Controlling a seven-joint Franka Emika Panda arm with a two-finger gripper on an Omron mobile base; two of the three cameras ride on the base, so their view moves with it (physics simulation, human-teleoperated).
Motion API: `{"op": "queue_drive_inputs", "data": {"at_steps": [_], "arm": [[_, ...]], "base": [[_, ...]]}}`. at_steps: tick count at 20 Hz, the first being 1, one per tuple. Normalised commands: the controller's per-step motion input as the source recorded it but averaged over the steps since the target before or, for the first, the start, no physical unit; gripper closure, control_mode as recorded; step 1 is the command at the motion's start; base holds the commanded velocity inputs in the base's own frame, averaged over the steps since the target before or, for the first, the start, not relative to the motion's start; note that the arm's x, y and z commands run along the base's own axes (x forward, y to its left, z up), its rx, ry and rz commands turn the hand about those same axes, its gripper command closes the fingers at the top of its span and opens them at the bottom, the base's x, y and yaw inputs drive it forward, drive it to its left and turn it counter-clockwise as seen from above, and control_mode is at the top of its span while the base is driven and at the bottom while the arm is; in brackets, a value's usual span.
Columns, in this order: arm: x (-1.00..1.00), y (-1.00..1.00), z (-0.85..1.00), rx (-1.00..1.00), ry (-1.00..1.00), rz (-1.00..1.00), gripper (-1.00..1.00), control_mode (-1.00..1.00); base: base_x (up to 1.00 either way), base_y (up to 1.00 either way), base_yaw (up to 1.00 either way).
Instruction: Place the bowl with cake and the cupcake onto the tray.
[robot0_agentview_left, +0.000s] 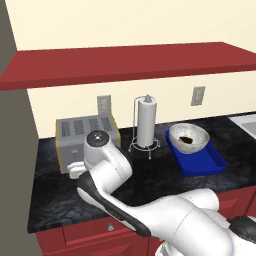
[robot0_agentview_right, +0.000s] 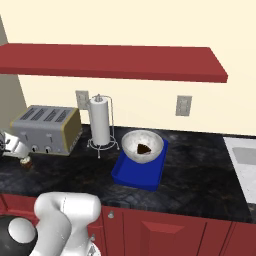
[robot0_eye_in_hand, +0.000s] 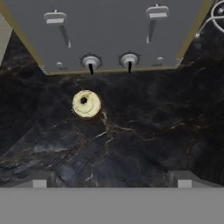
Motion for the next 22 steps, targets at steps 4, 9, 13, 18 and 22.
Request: {"op": "queue_drive_inputs", "data": {"at_steps": [4,9,13,18,22], "arm": [[0.4,0.01,-0.16,0.02,-0.02,0.07,-1.0,-1.0],[0.15,0.26,-0.34,0.0,0.09,0.01,-1.0,-1.0],[0.23,0.23,-0.28,0.0,0.01,0.0,-1.0,-1.0],[0.08,0.03,-0.22,0.0,0.01,0.0,-1.0,-1.0],[0.11,0.0,-0.24,0.0,0.0,0.0,-1.0,-1.0]], "base": [[0.0,0.0,0.0],[0.0,0.0,0.0],[0.0,0.0,0.0],[0.0,0.0,0.0],[0.0,0.0,0.0]]}}
